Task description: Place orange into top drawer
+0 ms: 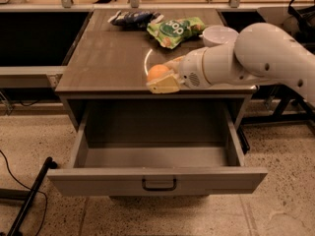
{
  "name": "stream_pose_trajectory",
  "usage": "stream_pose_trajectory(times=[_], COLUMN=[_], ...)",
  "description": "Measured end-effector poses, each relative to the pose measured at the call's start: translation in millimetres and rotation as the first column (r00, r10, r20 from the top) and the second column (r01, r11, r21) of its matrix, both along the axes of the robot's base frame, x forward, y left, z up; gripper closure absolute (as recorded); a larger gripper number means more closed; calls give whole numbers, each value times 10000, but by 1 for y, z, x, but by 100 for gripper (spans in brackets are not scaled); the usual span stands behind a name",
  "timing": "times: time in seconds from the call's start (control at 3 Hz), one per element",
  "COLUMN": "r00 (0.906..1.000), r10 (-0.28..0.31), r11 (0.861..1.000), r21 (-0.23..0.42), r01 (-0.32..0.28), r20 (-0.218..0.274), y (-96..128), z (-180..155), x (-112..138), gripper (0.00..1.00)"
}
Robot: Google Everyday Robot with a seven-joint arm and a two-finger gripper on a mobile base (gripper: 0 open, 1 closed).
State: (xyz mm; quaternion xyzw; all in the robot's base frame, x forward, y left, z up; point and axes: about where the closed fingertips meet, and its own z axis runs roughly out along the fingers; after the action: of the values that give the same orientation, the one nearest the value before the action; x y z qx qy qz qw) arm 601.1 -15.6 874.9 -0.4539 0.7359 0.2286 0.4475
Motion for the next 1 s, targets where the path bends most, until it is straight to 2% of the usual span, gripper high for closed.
stream_pose_trajectory(times=[0.33,0.67,1.0], r00=[9976,9977,9973], r10=[395,398,700], r11=[9992,9992,9975], r21=[-78,-99,-46], r01=[-391,-394,-699], r20=[577,556,209], y=[4,4,8], z=[9,8,-15], x=[-8,-7,-19], gripper=[100,100,100])
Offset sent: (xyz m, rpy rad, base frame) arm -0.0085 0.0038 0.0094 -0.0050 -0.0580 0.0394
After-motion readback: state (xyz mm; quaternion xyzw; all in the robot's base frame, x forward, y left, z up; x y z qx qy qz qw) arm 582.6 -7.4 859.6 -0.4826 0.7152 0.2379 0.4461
